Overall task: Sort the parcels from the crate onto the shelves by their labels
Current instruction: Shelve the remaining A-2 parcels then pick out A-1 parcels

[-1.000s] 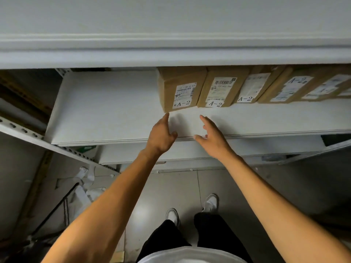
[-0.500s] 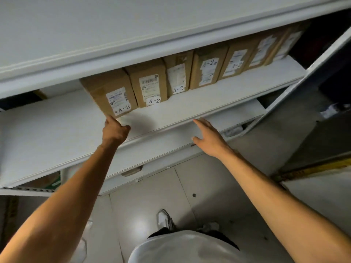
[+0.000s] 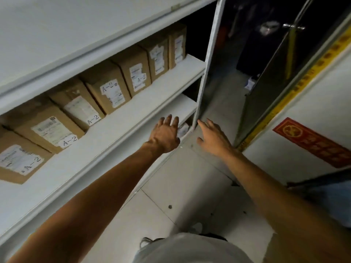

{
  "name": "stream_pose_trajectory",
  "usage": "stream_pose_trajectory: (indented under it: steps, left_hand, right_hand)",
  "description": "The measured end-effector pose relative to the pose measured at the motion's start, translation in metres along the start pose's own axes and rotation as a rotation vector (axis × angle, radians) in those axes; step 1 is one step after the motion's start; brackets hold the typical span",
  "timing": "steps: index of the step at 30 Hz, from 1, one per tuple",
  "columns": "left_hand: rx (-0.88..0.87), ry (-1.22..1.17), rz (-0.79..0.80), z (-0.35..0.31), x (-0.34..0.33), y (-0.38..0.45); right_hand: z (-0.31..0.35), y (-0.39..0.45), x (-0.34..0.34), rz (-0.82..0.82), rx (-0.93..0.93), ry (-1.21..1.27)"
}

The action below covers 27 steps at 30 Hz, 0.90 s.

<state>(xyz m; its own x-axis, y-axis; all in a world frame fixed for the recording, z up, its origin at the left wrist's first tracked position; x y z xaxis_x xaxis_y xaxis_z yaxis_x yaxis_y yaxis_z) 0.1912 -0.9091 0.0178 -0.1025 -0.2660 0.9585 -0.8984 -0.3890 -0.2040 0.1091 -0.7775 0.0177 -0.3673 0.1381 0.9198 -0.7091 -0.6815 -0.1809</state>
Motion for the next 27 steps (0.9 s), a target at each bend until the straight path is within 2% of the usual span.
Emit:
stream_pose_trajectory:
  steps: [6, 13, 16, 20, 27]
  left_hand:
    - [-0.339, 0.128, 0.026, -0.182, -0.013, 0.057]
    - [-0.774, 0.2, 0.087, -0.362, -0.045, 0.058]
    - [-0.958, 0.26, 0.115, -0.425, -0.061, 0.058]
    - [-1.17, 0.314, 0.131, -0.5, -0.077, 0.05]
    - [-1.555, 0.364, 0.191, -0.616, -0.114, -0.014]
  right_hand:
    - [-0.156, -0.049, 0.064, -0.151, -0.261, -0.006]
    - [-0.301, -0.152, 0.096, -0.277, -0.677, -0.002]
    - [-0.342, -0.192, 0.095, -0.289, -0.83, 0.056]
    - [-0.38, -0.249, 0.102, -0.393, -1.022, 0.151]
    - [-0.422, -0.367, 0.086, -0.502, -1.415, 0.257]
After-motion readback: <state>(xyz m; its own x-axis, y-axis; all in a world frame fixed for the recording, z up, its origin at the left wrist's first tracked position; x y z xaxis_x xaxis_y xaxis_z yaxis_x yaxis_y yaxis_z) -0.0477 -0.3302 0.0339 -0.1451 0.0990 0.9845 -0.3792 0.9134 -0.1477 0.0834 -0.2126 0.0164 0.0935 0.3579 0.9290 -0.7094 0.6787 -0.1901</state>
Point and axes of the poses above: each hand's wrist, its own y-axis towards the middle knuckle, its own x-axis out of the back of the hand, z = x × y, the point moved 9 cm from there along y, towards the middle knuckle, and after that the axes turned 4 degrees about -z, right-handed, at the moved point
